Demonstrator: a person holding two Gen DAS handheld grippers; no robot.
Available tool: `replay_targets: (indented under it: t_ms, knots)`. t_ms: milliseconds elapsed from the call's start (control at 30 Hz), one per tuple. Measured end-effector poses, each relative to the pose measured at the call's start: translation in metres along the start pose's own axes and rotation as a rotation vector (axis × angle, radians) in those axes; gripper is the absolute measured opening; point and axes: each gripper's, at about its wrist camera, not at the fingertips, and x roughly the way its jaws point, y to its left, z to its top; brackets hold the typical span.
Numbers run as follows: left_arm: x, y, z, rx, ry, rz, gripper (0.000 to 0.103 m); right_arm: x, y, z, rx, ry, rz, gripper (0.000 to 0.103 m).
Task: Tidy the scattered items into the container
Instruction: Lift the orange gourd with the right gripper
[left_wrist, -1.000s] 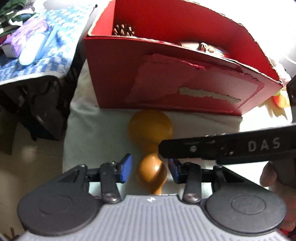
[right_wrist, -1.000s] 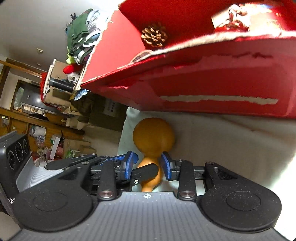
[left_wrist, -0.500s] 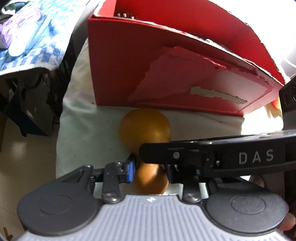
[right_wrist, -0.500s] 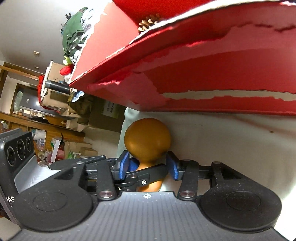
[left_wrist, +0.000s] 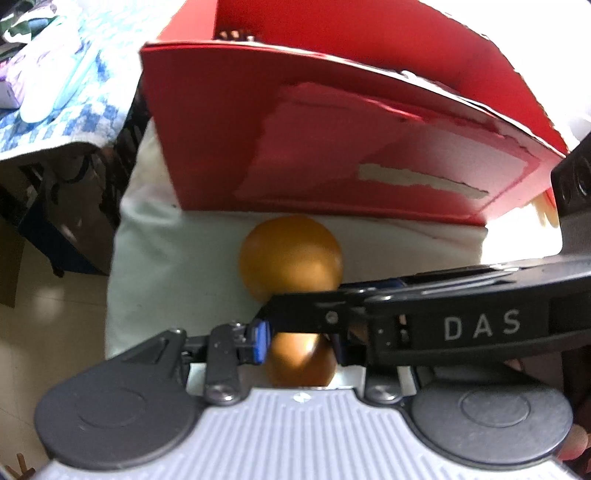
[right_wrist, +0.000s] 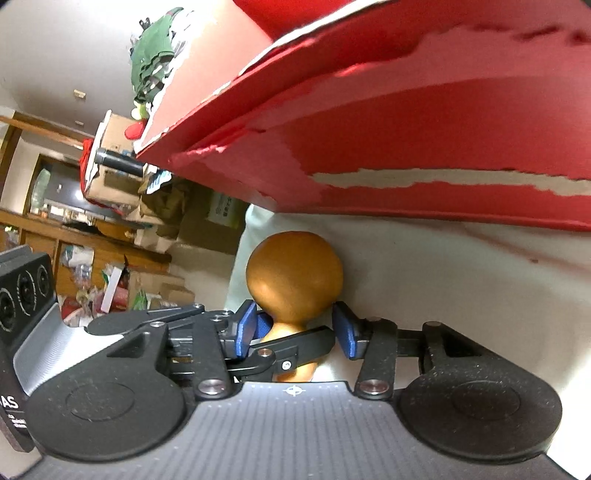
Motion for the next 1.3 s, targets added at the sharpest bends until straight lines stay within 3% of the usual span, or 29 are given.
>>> replay_targets:
  t_ms: [267,833,1300]
  knots:
    - [0.008,-0.059,0.005,0.084,0.017,-0.023,0.033,-0.046,-0.031,-0.010,0.024,-0.011,-0.029,0.048]
    - [0.035,-0.198,0.024,0.319,0.055,-0.110,0.033,-0.156,-0.113,-0.039,0.182,-0.170,-0.101,0.047]
    - [0.022,-0.276,0.047,0.433,-0.033,-0.139,0.033,-0.219,-0.124,-0.036,0.181,-0.323,-0.130,0.047]
